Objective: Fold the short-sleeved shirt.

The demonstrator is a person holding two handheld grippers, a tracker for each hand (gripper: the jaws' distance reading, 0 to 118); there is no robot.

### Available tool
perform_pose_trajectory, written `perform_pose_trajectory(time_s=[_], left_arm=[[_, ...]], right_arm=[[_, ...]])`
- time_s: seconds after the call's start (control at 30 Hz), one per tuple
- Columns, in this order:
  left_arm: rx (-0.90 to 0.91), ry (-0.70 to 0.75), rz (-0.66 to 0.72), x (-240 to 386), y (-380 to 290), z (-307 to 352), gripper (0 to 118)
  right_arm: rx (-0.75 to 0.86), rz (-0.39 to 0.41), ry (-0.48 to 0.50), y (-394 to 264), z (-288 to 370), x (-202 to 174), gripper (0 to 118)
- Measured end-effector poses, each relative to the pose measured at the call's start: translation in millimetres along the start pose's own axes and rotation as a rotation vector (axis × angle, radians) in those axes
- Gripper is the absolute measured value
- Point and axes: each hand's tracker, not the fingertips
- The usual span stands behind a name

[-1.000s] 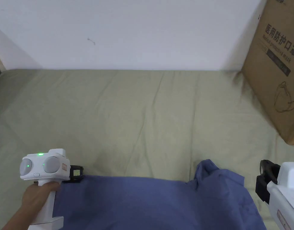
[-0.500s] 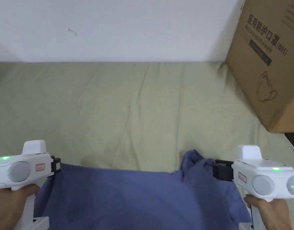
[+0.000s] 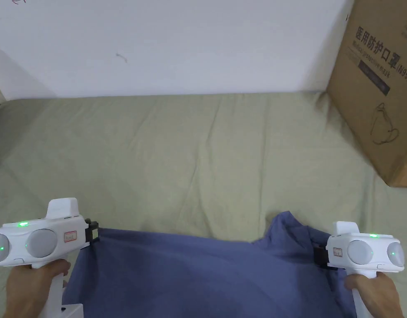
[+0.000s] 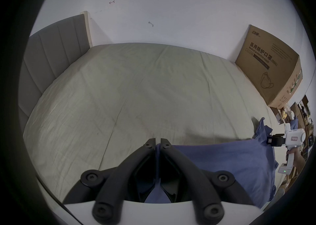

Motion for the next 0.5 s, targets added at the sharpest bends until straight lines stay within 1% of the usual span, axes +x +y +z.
perform_pose_trajectory(time_s=[0.03,0.07,0.1,0.13,0.2,0.3,0.37,0.4,0.5], left_arm=[[0.0,0.001,0.005,0,-3,3,1],[-0.001,-0.001,0.009,-1,-1,-4,1],[0.001,0.003,0.012,-1,-4,-1,1],[0.004,0.007,0.013,-1,-6,3,1],[0.015,0.007,0.022,-1,-14,18,1],[0.038,0.01,0.037,-4,-14,39,1],[0.069,0.009,0.046,-2,-12,65,1],[0.086,0.012,0.052,-3,-11,74,1],[0.146,0.008,0.064,-10,-3,108,1]], right_arm=[[0.013,0.039,0.001,0,6,-4,9],[0.021,0.051,0.018,0,12,-9,3],[0.034,0.071,0.004,0,20,-12,3],[0.044,0.092,0.01,2,24,-6,3],[0.12,0.099,-0.019,2,51,-10,3],[0.195,0.097,0.026,4,91,-10,3],[0.261,0.115,0.042,5,125,-10,3],[0.289,0.122,0.051,5,138,-4,3],[0.392,0.122,0.097,11,190,-1,3]])
